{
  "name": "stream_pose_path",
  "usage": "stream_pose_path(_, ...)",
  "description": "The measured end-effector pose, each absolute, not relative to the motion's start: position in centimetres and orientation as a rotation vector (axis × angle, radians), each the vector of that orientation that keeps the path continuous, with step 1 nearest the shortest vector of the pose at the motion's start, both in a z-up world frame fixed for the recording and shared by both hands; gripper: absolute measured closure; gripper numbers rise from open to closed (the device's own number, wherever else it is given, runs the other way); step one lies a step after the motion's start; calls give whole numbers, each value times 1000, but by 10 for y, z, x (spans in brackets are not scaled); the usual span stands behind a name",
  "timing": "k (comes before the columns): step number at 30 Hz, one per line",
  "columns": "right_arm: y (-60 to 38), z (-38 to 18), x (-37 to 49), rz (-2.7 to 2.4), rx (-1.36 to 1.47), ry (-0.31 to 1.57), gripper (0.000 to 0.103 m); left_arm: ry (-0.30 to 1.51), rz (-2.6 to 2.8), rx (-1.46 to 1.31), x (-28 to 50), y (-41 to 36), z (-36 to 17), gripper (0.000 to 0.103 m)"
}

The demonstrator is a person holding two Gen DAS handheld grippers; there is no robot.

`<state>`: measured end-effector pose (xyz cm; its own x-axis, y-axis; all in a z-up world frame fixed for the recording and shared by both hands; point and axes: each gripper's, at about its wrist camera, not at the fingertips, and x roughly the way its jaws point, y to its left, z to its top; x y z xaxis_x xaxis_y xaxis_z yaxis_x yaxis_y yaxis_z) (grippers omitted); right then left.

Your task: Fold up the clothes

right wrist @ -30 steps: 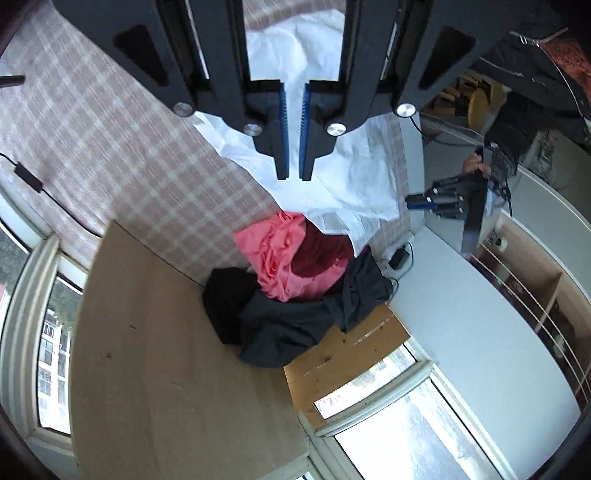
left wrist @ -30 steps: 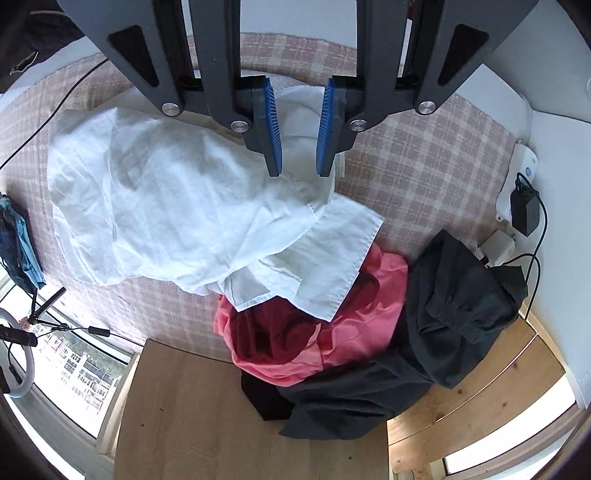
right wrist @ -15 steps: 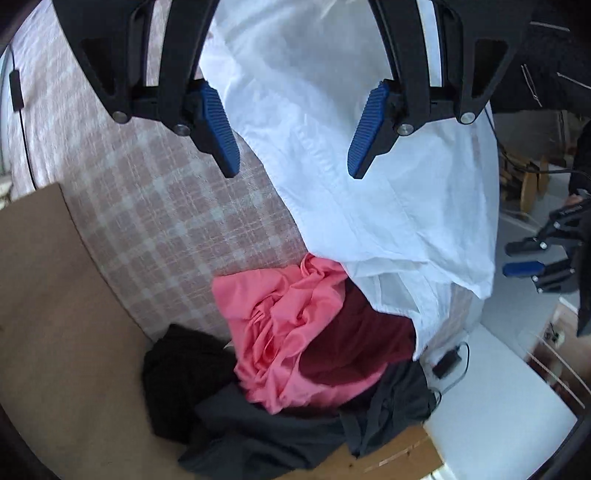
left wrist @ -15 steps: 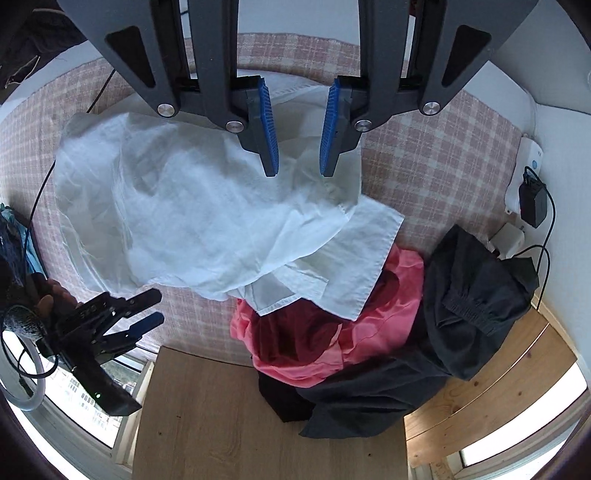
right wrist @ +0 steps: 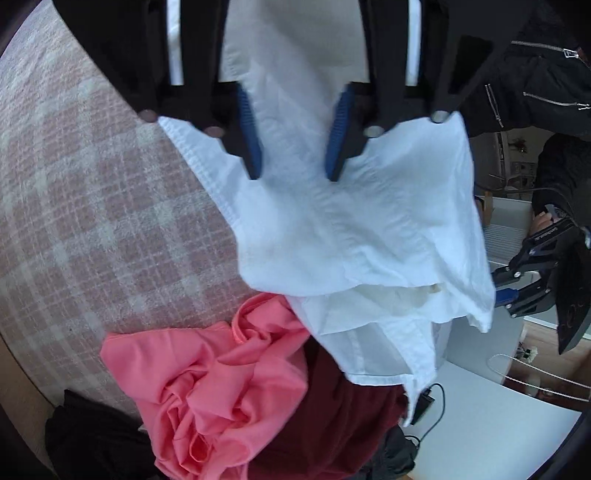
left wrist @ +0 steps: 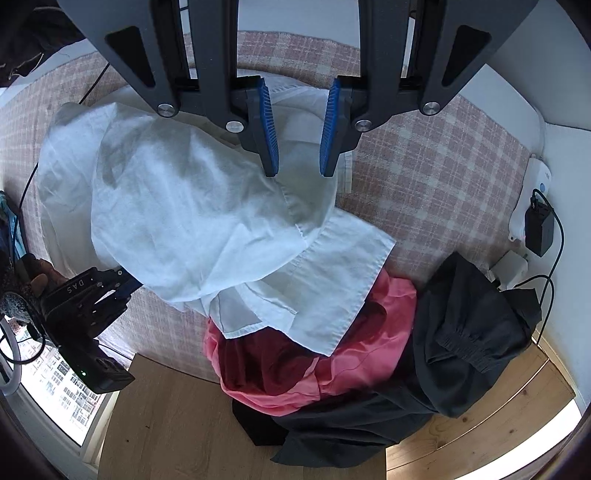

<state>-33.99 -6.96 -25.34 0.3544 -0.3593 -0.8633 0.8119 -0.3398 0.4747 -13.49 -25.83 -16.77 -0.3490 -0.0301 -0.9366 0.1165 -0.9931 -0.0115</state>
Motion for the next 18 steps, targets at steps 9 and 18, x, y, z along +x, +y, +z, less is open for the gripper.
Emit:
stream_pose_path(9, -58, -225, -312, -1363, 1342, 552, 95, 97, -2512, 1740, -140, -255, -168, 81)
stream_pose_path(18, -19, -180, -302, -1543, 1311, 507, 97, 45, -2569, 1713, -141, -242, -155, 76)
